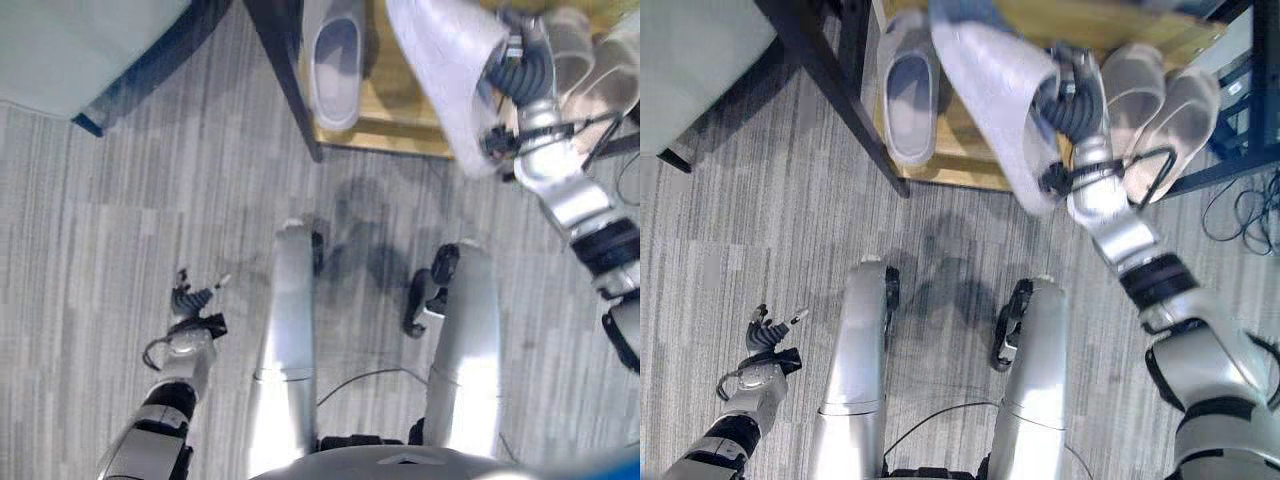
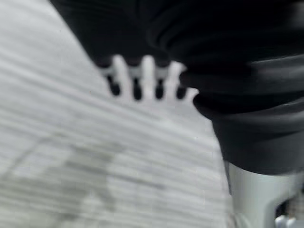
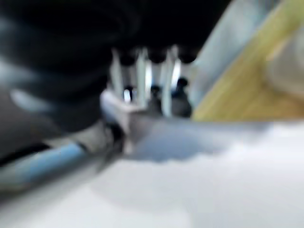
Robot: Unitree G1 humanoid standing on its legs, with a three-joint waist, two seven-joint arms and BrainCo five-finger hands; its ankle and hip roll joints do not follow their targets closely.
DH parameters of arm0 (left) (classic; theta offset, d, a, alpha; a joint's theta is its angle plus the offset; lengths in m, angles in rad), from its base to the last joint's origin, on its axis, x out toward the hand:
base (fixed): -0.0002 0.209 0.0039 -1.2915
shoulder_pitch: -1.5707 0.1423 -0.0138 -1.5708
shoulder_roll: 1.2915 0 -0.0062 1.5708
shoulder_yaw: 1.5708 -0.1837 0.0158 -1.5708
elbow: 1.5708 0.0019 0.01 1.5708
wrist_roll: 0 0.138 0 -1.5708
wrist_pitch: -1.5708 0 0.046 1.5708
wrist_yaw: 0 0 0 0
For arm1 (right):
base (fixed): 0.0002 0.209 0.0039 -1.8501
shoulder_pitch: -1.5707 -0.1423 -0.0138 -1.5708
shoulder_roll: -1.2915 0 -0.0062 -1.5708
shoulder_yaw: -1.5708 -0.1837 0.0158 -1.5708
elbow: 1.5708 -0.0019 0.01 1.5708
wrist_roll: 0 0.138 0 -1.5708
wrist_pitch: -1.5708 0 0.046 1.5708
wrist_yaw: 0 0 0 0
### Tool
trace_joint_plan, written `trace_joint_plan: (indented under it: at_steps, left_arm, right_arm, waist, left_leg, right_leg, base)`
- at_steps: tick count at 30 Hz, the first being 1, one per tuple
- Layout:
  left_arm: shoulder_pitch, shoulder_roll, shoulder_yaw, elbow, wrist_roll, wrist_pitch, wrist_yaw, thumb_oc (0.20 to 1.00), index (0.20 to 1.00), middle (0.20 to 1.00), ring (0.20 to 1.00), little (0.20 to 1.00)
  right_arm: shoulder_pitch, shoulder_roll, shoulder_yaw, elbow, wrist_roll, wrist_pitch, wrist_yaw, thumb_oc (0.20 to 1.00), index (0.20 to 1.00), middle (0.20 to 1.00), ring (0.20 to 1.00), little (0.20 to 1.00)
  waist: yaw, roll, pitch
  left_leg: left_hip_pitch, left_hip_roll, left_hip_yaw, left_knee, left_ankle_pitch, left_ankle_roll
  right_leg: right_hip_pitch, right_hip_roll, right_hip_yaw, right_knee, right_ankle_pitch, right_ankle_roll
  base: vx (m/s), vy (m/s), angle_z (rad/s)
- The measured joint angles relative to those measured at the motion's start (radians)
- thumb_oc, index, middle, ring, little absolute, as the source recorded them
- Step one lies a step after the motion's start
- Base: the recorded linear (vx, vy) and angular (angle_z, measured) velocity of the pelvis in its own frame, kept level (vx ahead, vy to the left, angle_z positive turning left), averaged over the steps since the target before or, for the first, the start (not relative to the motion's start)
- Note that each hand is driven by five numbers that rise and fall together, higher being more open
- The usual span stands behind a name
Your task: Arrange the slippers neatly on the shoe rack.
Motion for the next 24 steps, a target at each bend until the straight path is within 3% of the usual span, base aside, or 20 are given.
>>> trace_joint_plan:
  at_steps: [1,2,3,4,5,6,7,8,10,11,12,14,15,16,18,19,20,21,22,24]
  left_arm:
    - [0.006,-0.001,0.002,-0.044,0.016,-0.029,0.003,1.0,1.0,1.0,1.0,1.0]
    - [-0.003,0.003,0.0,-0.06,0.025,-0.041,0.005,1.0,1.0,1.0,1.0,1.0]
    - [-0.02,-0.009,0.003,-0.077,0.03,-0.041,0.02,1.0,1.0,1.0,1.0,1.0]
    - [-0.051,-0.026,-0.003,-0.062,0.028,-0.048,0.032,1.0,1.0,1.0,1.0,1.0]
    - [-0.067,-0.036,-0.006,-0.047,0.028,-0.053,0.049,1.0,1.0,1.0,1.0,1.0]
    - [-0.075,-0.049,-0.019,-0.038,0.031,-0.05,0.053,1.0,1.0,1.0,1.0,1.0]
    - [-0.081,-0.06,-0.017,-0.024,0.048,-0.048,0.061,1.0,1.0,1.0,1.0,1.0]
    - [-0.077,-0.059,-0.015,-0.01,0.061,-0.039,0.066,1.0,1.0,1.0,1.0,1.0]
    - [-0.055,-0.04,-0.014,0.001,0.083,-0.04,0.083,1.0,1.0,1.0,1.0,1.0]
    - [-0.051,-0.025,-0.015,0.022,0.105,-0.04,0.086,1.0,1.0,1.0,1.0,1.0]
    - [-0.065,-0.017,-0.019,0.035,0.12,-0.036,0.087,1.0,1.0,1.0,1.0,1.0]
    - [-0.101,-0.006,-0.029,0.065,0.177,-0.035,0.088,1.0,1.0,1.0,1.0,1.0]
    - [-0.117,0.005,-0.027,0.056,0.192,-0.035,0.088,1.0,1.0,1.0,1.0,1.0]
    - [-0.116,0.017,-0.028,0.04,0.213,-0.033,0.087,1.0,1.0,1.0,1.0,1.0]
    - [-0.108,0.054,-0.028,0.024,0.23,-0.035,0.091,1.0,1.0,1.0,1.0,1.0]
    - [-0.104,0.071,-0.03,0.02,0.23,-0.037,0.108,1.0,1.0,1.0,1.0,1.0]
    - [-0.1,0.085,-0.028,0.013,0.229,-0.038,0.12,1.0,1.0,1.0,1.0,1.0]
    - [-0.1,0.093,-0.023,0.01,0.229,-0.04,0.127,1.0,1.0,1.0,1.0,1.0]
    - [-0.114,0.101,-0.015,0.055,0.225,-0.044,0.131,1.0,1.0,1.0,1.0,1.0]
    - [-0.134,0.096,-0.008,0.074,0.223,-0.049,0.131,1.0,1.0,1.0,1.0,1.0]
  right_arm:
    - [0.026,0.003,0.013,0.026,-0.003,0.006,-0.008,0.2,0.2,0.2,0.2,0.2]
    - [0.027,0.005,0.026,0.046,-0.01,0.013,-0.006,0.2,0.2,0.2,0.2,0.2]
    - [0.006,0.008,0.033,0.075,-0.016,0.012,-0.018,0.2,0.2,0.2,0.2,0.2]
    - [-0.028,0.009,0.047,0.106,-0.016,0.014,-0.041,0.2,0.2,0.2,0.2,0.2]
    - [-0.071,0.015,0.083,0.153,-0.014,0.015,-0.048,0.2,0.2,0.2,0.2,0.2]
    - [-0.101,0.029,0.101,0.182,-0.015,0.017,-0.057,0.2,0.2,0.2,0.2,0.2]
    - [-0.1,0.043,0.084,0.168,-0.015,0.03,-0.055,0.2,0.2,0.2,0.2,0.2]
    - [-0.083,0.058,0.08,0.146,-0.015,0.032,-0.052,0.2,0.2,0.2,0.2,0.2]
    - [-0.061,0.08,0.066,0.117,-0.029,0.03,-0.048,0.2,0.2,0.2,0.2,0.2]
    - [-0.066,0.092,0.043,0.106,-0.035,0.029,-0.048,0.2,0.2,0.2,0.2,0.2]
    - [-0.064,0.08,0.017,0.094,-0.034,0.031,-0.058,0.2,0.2,0.2,0.2,0.2]
    - [-0.061,0.088,-0.022,0.102,-0.035,0.016,-0.07,0.2,0.2,0.2,0.2,0.2]
    - [-0.057,0.1,-0.041,0.125,-0.032,0.012,-0.078,0.2,0.2,0.2,0.2,0.2]
    - [-0.057,0.108,-0.039,0.133,-0.033,0.012,-0.079,0.2,0.2,0.2,0.2,0.2]
    - [-0.052,0.116,-0.031,0.127,-0.035,0.005,-0.084,0.2,0.2,0.2,0.2,0.2]
    - [-0.054,0.118,-0.031,0.126,-0.036,-0.009,-0.084,0.2,0.2,0.2,0.2,0.2]
    - [-0.08,0.119,-0.032,0.112,-0.036,-0.016,-0.088,0.2,0.2,0.2,0.2,0.2]
    - [-0.098,0.119,-0.032,0.109,-0.036,-0.024,-0.093,0.2,0.2,0.2,0.2,0.2]
    - [-0.194,0.109,0.017,0.144,-0.036,-0.029,-0.094,0.2,0.2,0.2,0.2,0.2]
    - [-0.267,0.102,0.018,0.163,-0.035,-0.036,-0.107,0.2,0.2,0.2,0.2,0.2]
  waist:
    - [-0.008,0.001,-0.003]
    - [-0.008,-0.001,-0.003]
    - [-0.011,0.005,0.008]
    - [-0.013,-0.005,0.017]
    - [0.007,0.008,0.014]
    - [0.01,0.006,0.016]
    - [0.022,-0.014,0.023]
    - [0.041,-0.023,0.033]
    - [0.043,-0.039,0.046]
    - [0.045,-0.037,0.051]
    - [0.031,-0.041,0.067]
    - [0.032,-0.041,0.067]
    - [0.035,-0.041,0.066]
    - [0.033,-0.033,0.073]
    - [0.015,-0.036,0.072]
    - [0.018,-0.033,0.07]
    - [0.028,-0.032,0.069]
    - [0.033,-0.031,0.07]
    - [0.036,-0.018,0.074]
    - [0.035,-0.01,0.077]
  left_leg:
    - [0.006,0.023,0.028,-0.033,0.022,0.038]
    - [0.016,0.033,0.055,-0.052,0.031,0.042]
    - [-0.04,-0.015,0.046,-0.016,0.15,0.038]
    - [-0.083,-0.055,0.041,-0.097,0.154,0.027]
    - [-0.101,-0.047,0.032,-0.254,0.18,0.007]
    - [-0.101,-0.067,0.006,-0.331,0.256,-0.031]
    - [-0.104,-0.07,0.01,-0.329,0.253,-0.02]
    - [-0.103,-0.041,0.034,-0.291,0.254,-0.02]
    - [-0.114,-0.021,0.07,-0.198,0.211,0.016]
    - [-0.126,-0.016,0.066,-0.162,0.191,0.031]
    - [-0.137,-0.008,0.097,-0.128,0.168,0.059]
    - [-0.142,0.012,0.112,-0.128,0.142,0.089]
    - [-0.127,0.009,0.119,-0.168,0.15,0.099]
    - [-0.108,0.003,0.104,-0.192,0.151,0.101]
    - [-0.074,-0.009,0.116,-0.217,0.158,0.11]
    - [-0.07,-0.009,0.116,-0.215,0.151,0.116]
    - [-0.075,0.01,0.117,-0.219,0.148,0.122]
    - [-0.082,0.022,0.117,-0.22,0.148,0.124]
    - [-0.109,0.069,0.127,-0.207,0.138,0.148]
    - [-0.136,0.092,0.125,-0.208,0.134,0.143]
  right_leg:
    - [0.026,-0.012,-0.006,-0.014,-0.012,0.01]
    - [0.03,-0.014,0.0,-0.023,-0.018,0.001]
    - [0.021,-0.019,0.016,-0.033,-0.023,0.011]
    - [-0.014,-0.024,0.043,-0.051,-0.017,0.0]
    - [-0.043,-0.021,0.027,-0.086,0.0,0.016]
    - [-0.066,-0.015,0.032,-0.122,0.037,0.048]
    - [-0.085,0.006,0.056,-0.102,0.021,-0.002]
    - [-0.058,0.006,0.063,-0.028,0.003,-0.053]
    - [-0.01,-0.029,0.079,-0.004,-0.086,0.021]
    - [-0.015,-0.029,0.081,0.013,-0.091,0.034]
    - [-0.018,-0.041,0.097,0.013,-0.097,0.008]
    - [-0.01,-0.048,0.089,-0.036,-0.095,-0.003]
    - [0.012,-0.051,0.066,-0.094,-0.077,-0.021]
    - [0.046,-0.051,0.046,-0.126,-0.06,0.005]
    - [0.08,-0.054,0.043,-0.154,-0.016,0.014]
    - [0.08,-0.055,0.049,-0.16,0.018,0.055]
    - [0.062,-0.05,0.043,-0.161,0.051,0.07]
    - [0.045,-0.045,0.038,-0.163,0.07,0.059]
    - [-0.066,-0.056,0.017,-0.143,0.158,0.059]
    - [-0.119,-0.056,-0.019,-0.297,0.206,0.053]
  base:
    - [0.04,0.078,1.32]
    - [0.05,0.128,0.69]
    - [0.05,0.172,0.45]
    - [0.09,0.092,0.12]
    - [0.17,0.134,-0.18]
    - [0.23,0.036,-0.44]
    - [0.27,0.116,-0.48]
    - [0.24,0.116,-0.4]
    - [0.15,0.113,-0.28]
    - [0.18,0.226,-0.31]
    - [0.25,0.362,-0.53]
    - [0.16,0.262,-0.39]
    - [0.11,0.145,-0.12]
    - [0.13,0.225,-0.02]
    - [0.04,0.159,0.17]
    - [0.04,0.148,-0.04]
    - [0.06,0.138,-0.32]
    - [0.06,0.141,-0.73]
    - [-0.04,-0.073,-0.87]
    - [-0.06,-0.152,-0.54]
